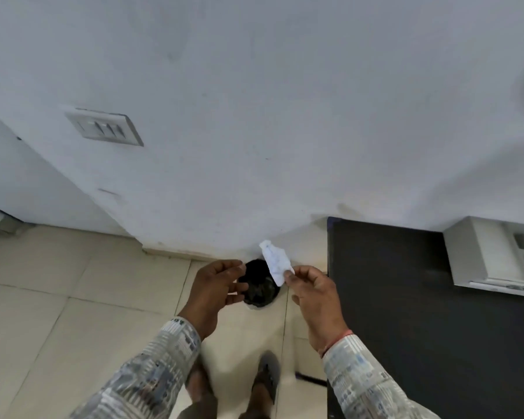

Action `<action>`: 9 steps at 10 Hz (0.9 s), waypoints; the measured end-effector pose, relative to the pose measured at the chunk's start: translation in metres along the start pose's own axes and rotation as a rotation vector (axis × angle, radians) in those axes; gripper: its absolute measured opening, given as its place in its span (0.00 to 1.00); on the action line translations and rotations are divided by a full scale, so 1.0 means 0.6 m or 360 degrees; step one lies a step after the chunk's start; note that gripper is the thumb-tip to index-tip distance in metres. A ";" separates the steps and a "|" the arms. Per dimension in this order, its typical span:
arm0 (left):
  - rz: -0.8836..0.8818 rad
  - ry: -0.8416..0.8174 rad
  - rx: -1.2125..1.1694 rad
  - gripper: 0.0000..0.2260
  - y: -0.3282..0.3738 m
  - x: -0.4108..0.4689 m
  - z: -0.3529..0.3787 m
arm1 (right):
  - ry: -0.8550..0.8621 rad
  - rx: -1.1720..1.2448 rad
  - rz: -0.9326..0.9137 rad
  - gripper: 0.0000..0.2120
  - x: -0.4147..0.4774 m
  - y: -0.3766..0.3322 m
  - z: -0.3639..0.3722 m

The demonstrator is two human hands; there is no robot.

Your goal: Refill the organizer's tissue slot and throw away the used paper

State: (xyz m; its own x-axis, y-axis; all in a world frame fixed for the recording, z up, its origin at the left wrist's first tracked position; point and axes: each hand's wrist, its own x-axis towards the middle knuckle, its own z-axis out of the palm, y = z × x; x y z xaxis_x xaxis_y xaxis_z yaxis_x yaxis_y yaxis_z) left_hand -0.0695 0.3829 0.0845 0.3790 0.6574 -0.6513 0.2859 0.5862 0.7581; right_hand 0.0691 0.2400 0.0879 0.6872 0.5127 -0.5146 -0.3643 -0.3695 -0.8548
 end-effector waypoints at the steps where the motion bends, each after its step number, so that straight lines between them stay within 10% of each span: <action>1: -0.0124 0.0005 0.0057 0.03 -0.033 0.111 -0.006 | 0.0014 0.0140 0.0270 0.04 0.078 0.049 0.039; 8: -0.0617 0.0046 0.0389 0.17 -0.424 0.696 -0.096 | 0.0413 0.0255 0.1269 0.04 0.556 0.583 0.250; 9: -0.0597 0.0038 0.0422 0.21 -0.451 0.743 -0.102 | 0.0393 0.0367 0.1355 0.21 0.584 0.611 0.258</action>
